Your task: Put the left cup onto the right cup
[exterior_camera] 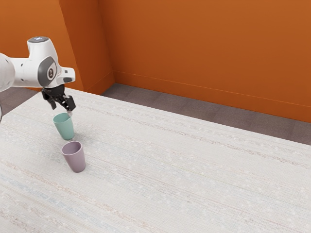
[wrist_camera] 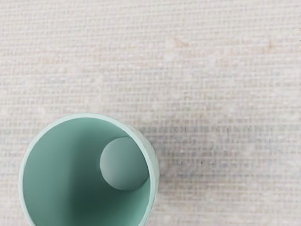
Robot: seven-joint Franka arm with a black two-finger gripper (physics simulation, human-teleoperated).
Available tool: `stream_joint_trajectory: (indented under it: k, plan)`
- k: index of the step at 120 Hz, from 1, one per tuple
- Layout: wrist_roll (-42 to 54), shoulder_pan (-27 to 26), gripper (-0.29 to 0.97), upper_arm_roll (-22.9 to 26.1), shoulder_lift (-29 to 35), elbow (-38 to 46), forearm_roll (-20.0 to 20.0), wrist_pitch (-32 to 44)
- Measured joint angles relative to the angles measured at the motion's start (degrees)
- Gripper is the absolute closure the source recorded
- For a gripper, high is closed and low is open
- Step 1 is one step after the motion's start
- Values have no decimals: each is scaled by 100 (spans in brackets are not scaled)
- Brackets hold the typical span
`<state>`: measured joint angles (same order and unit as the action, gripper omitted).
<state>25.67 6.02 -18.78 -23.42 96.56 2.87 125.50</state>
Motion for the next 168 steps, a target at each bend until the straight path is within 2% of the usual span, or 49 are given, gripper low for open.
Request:
stream_joint_trajectory:
  k: [110, 124, 168]
  plan:
    - [769, 69, 2, 24, -876, -361, 535, 90]
    - [829, 110, 11, 24, -925, -356, 633, 110]
    - [989, 144, 58, 15, -956, -341, 776, 166]
